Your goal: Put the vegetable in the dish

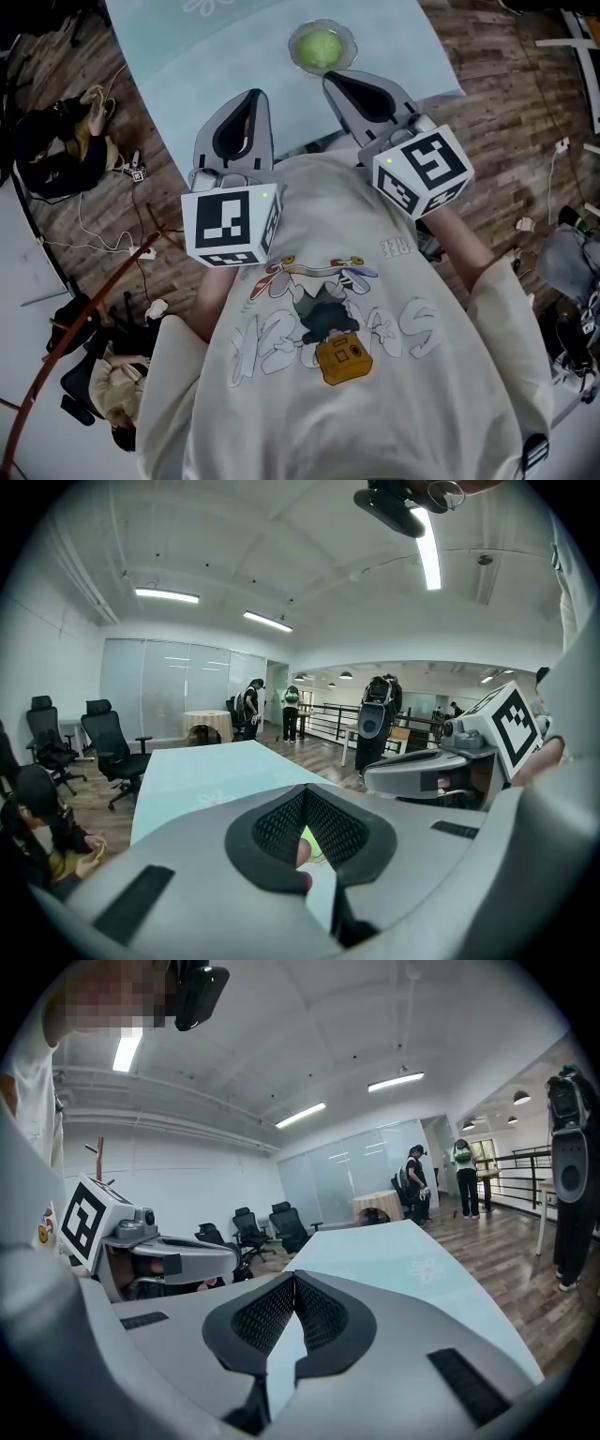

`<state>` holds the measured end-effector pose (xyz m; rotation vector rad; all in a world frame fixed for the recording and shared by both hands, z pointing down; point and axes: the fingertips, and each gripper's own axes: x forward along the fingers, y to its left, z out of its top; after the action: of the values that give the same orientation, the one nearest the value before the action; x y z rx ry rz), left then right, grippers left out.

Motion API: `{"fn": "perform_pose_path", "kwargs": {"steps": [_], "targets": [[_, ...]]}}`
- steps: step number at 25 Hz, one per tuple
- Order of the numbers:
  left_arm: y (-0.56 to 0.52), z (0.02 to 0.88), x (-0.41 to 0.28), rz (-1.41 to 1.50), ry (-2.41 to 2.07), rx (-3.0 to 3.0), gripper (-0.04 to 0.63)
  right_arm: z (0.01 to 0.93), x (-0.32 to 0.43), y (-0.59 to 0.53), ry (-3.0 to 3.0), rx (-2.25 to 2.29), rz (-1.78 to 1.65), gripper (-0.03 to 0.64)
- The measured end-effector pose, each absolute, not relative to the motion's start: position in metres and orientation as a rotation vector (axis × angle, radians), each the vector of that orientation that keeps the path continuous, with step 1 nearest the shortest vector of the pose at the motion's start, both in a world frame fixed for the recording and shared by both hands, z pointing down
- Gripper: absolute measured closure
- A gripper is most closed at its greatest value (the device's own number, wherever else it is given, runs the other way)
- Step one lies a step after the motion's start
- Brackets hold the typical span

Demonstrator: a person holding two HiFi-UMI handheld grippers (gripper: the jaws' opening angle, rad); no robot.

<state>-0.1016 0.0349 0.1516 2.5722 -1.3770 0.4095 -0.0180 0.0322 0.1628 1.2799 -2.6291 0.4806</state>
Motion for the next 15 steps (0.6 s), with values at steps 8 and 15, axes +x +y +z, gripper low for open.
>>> {"fn": "perform_pose_path", "kwargs": {"steps": [8,15], "targets": [[0.045,0.153,-0.092,0.391,-1.326,2.581,0.589,0.165,-0.010,0.044,-2.598,1.304,0.482,0.594],[0.054,0.153,-0.077,0.377,-1.266,2.606,0.589,0.167,0.000,0.055,-2.563,1.331,0.496,0.594]]}}
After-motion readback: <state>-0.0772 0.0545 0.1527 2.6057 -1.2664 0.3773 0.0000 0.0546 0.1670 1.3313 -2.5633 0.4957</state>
